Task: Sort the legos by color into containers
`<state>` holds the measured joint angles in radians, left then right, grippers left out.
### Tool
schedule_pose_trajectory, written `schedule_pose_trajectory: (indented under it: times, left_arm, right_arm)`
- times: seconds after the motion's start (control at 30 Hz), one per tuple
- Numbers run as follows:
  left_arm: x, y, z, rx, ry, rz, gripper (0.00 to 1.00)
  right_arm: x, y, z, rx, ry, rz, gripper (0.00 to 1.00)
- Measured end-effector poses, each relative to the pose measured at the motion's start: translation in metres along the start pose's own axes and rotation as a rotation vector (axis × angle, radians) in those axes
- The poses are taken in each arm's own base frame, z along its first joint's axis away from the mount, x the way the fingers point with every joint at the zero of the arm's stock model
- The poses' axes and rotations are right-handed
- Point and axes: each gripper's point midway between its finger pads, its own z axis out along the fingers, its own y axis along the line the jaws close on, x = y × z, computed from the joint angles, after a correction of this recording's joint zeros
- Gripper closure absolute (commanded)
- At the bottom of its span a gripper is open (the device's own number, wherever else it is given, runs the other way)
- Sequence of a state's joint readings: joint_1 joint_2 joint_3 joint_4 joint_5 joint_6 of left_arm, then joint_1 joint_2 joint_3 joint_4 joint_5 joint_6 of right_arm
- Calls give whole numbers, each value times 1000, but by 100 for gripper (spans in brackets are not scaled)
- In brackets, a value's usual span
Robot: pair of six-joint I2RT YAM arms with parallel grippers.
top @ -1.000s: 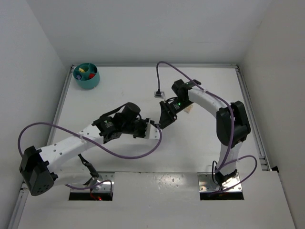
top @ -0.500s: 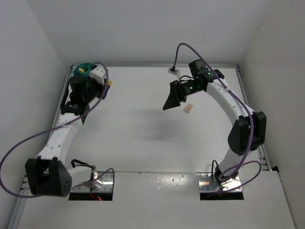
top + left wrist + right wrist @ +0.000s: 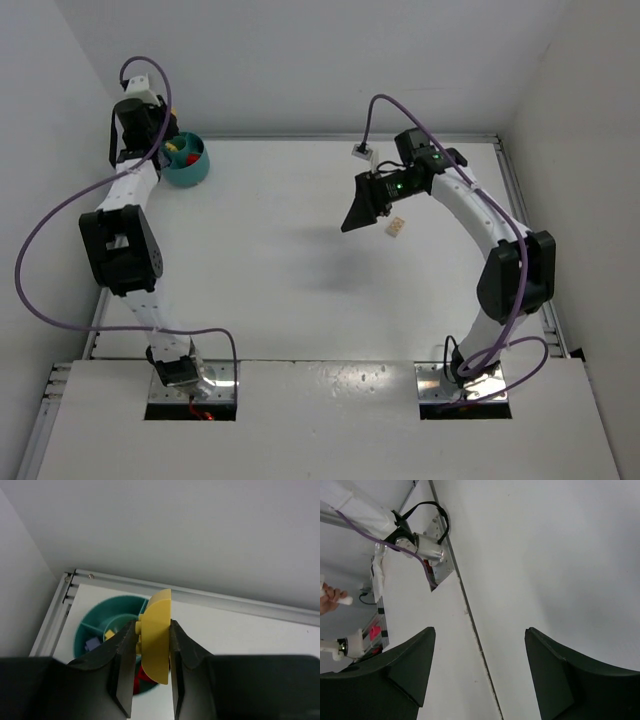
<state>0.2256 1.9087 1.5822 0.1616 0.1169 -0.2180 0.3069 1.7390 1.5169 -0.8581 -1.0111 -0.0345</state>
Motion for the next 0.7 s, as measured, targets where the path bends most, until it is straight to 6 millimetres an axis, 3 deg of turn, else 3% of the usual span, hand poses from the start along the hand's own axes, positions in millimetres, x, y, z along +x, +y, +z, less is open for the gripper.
schedule_pose_trajectory:
  times: [0.13,0.4,0.7]
  left_arm:
    - [2,8,26,-24,-22,-8,100]
    - [42,27,59,-91,21,-15,100]
    - [48,37,75,-124,14,4,100]
  right_arm:
    - [3,-7,4,-6,11,22,28]
    - [6,-18,8,-12,21,54,28]
    - [6,-17,8,-17,20,50,28]
